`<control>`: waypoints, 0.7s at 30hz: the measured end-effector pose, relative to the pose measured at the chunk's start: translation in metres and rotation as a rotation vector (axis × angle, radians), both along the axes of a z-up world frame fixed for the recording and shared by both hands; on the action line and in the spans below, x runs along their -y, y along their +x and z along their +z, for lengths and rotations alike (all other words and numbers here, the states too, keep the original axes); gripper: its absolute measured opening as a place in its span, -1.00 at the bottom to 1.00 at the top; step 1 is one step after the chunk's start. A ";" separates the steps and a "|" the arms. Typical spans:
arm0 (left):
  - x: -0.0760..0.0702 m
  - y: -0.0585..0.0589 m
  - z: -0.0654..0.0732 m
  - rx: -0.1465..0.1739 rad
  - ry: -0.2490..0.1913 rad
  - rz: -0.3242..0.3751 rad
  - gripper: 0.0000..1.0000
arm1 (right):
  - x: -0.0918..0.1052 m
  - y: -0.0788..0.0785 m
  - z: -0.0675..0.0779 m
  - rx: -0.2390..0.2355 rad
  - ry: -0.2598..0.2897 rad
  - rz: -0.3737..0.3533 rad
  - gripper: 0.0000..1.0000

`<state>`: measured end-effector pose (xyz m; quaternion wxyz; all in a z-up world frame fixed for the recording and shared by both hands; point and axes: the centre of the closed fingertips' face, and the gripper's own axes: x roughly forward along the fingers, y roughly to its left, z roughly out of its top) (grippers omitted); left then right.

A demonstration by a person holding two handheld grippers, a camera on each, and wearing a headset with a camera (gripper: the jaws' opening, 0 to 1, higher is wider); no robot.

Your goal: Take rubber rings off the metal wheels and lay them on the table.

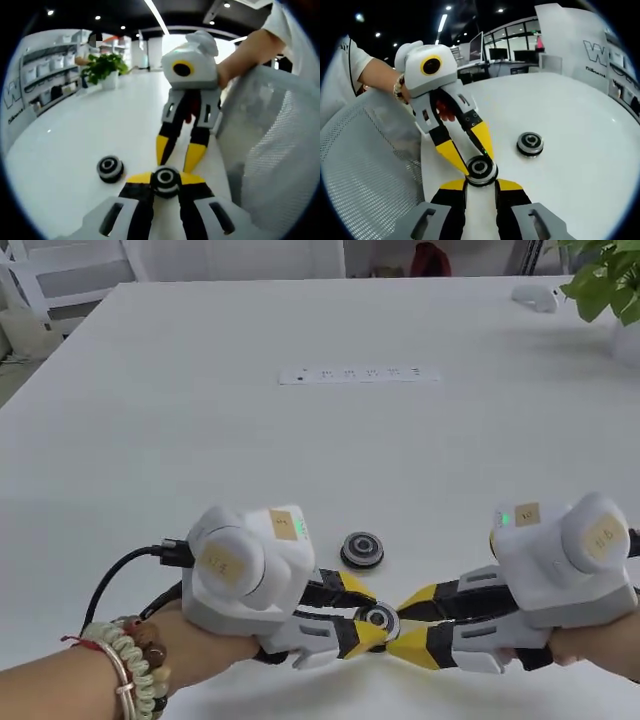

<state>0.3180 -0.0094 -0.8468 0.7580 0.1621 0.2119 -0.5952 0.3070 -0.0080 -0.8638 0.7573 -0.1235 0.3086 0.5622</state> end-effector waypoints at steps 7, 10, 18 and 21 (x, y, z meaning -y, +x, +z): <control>0.001 -0.002 0.000 0.011 -0.014 0.005 -0.70 | 0.000 0.000 -0.001 0.007 -0.002 0.004 -0.62; 0.001 -0.003 0.000 0.012 -0.029 0.006 -0.70 | 0.000 0.000 0.000 0.016 -0.003 0.009 -0.63; -0.001 -0.004 0.000 0.003 -0.058 0.027 -0.71 | 0.000 -0.001 0.000 0.046 -0.029 0.039 -0.67; -0.001 -0.004 0.000 0.003 -0.061 0.031 -0.71 | 0.001 -0.001 0.000 0.055 -0.035 0.047 -0.69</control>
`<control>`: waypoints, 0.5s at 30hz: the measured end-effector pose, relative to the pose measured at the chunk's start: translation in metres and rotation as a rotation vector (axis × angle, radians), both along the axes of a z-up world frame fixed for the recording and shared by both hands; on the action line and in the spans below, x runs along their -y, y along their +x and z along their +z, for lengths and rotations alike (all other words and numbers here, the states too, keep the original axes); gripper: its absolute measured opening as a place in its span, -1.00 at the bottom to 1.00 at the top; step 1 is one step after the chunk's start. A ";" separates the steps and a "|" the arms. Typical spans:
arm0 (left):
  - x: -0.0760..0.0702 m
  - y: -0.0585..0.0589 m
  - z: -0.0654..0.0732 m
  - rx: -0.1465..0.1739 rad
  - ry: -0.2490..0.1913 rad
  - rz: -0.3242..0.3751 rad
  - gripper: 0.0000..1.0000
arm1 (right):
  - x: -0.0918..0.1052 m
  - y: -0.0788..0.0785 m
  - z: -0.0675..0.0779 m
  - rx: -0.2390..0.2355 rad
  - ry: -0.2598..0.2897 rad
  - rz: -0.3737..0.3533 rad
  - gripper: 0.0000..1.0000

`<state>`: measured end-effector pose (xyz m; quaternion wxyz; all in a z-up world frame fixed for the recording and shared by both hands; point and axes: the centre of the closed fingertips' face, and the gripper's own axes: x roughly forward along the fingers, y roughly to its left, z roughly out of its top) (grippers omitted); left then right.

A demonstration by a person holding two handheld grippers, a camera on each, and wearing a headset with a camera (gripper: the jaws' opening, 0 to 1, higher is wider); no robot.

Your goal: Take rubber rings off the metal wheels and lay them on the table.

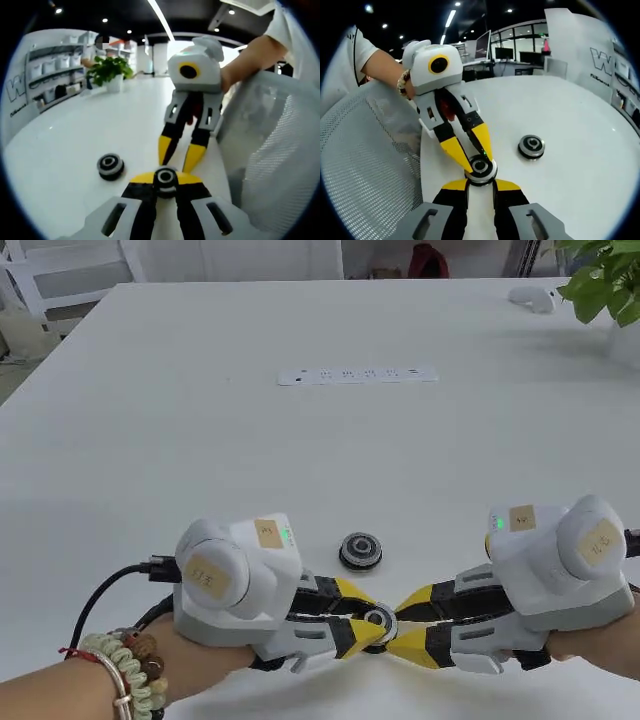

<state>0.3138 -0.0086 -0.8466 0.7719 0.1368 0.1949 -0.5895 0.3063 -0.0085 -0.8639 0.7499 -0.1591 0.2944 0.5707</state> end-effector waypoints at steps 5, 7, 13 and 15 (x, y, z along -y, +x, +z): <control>-0.001 0.000 0.000 0.001 -0.009 0.011 -0.71 | 0.000 0.000 -0.001 0.021 -0.016 0.019 -0.72; -0.001 0.000 0.000 0.000 -0.011 0.012 -0.71 | 0.001 -0.001 -0.003 0.031 -0.030 0.034 -0.87; -0.001 0.000 0.000 0.002 -0.016 0.011 -0.71 | 0.003 0.000 -0.004 0.024 -0.043 0.024 -0.90; -0.001 0.001 0.000 0.003 -0.017 0.009 -0.71 | 0.003 0.000 -0.004 0.027 -0.049 0.027 -0.92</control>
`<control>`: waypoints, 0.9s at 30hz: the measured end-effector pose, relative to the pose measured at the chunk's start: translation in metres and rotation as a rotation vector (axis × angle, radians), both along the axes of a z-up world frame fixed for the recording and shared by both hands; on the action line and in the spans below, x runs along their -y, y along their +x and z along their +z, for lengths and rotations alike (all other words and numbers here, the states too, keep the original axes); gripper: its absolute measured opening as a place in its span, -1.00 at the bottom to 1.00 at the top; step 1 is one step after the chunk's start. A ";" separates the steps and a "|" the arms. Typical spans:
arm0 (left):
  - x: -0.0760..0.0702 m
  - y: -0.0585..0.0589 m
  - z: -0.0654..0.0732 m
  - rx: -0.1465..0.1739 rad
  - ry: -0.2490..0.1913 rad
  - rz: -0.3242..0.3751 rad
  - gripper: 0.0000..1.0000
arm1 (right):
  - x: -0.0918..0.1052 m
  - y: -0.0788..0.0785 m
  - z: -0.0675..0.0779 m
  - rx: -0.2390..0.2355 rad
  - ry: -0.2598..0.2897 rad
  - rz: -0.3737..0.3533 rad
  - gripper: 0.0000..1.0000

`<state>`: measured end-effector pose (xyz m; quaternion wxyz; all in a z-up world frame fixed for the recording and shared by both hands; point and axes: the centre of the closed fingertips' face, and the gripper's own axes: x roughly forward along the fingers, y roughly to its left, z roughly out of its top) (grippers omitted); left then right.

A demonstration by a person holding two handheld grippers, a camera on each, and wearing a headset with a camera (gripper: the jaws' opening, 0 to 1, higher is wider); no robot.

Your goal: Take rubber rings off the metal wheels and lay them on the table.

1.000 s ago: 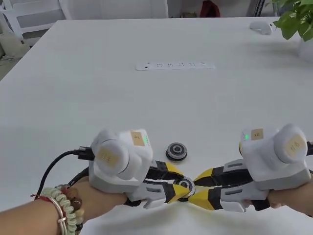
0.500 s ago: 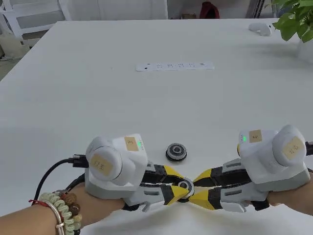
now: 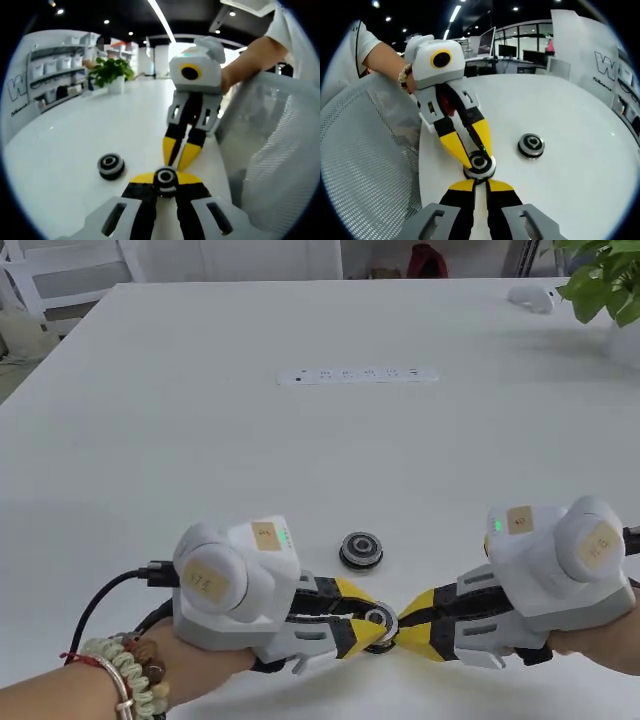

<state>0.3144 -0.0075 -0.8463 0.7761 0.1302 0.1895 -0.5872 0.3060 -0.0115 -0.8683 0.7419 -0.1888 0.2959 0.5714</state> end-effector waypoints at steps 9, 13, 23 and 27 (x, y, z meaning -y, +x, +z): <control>-0.001 0.001 0.000 0.007 0.003 -0.002 -0.71 | 0.001 0.002 0.000 -0.006 -0.014 -0.016 -1.00; -0.001 0.001 0.000 0.010 0.006 -0.004 -0.71 | 0.002 0.004 0.001 -0.050 -0.013 -0.067 -1.00; -0.002 0.001 -0.001 0.018 0.013 -0.005 -0.71 | 0.005 0.008 0.001 -0.001 -0.040 -0.071 -1.00; -0.002 0.001 -0.001 0.020 0.013 -0.006 -0.71 | 0.005 0.011 0.001 0.022 -0.046 -0.067 -1.00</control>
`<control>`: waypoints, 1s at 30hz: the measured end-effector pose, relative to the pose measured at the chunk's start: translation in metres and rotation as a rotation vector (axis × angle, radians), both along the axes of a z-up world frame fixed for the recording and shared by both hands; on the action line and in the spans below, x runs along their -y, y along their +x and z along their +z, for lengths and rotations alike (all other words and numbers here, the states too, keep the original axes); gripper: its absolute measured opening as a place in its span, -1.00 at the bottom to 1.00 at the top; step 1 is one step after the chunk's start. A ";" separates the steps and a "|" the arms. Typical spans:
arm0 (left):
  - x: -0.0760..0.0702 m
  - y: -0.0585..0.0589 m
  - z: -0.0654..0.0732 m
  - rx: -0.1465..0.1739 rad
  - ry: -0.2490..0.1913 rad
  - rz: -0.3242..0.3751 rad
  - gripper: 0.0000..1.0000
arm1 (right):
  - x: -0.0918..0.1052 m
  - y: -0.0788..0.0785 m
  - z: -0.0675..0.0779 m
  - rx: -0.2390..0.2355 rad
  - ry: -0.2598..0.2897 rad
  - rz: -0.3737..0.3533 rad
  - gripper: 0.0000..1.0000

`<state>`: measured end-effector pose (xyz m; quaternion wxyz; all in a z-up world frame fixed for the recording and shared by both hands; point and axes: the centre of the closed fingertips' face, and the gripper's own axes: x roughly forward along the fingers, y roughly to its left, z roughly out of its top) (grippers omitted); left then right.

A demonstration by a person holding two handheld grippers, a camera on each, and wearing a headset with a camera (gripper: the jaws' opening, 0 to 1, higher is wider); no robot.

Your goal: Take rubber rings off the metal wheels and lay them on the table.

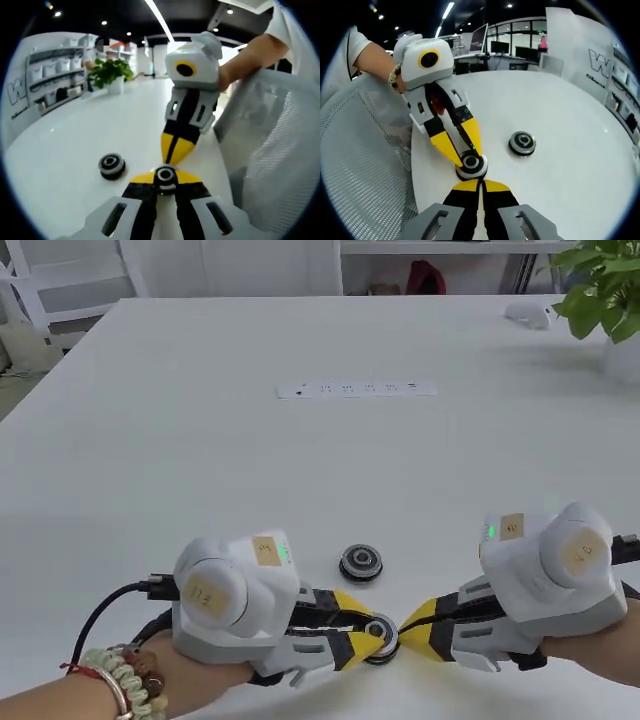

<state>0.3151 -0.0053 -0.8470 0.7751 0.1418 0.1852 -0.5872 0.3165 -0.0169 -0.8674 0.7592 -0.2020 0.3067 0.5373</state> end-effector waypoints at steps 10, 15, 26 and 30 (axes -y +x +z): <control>0.000 0.000 0.000 0.007 0.005 -0.001 -0.72 | 0.002 0.002 0.003 -0.176 0.054 -0.148 -1.00; 0.000 0.000 0.000 0.009 0.005 -0.002 -0.72 | 0.004 0.005 0.006 -0.344 0.153 -0.286 -1.00; 0.002 -0.002 0.000 0.010 -0.005 -0.018 -0.72 | 0.005 -0.002 0.011 -0.627 0.348 -0.425 -1.00; 0.003 -0.004 0.000 0.008 -0.007 -0.026 -0.72 | 0.003 -0.005 0.013 -0.715 0.393 -0.464 -1.00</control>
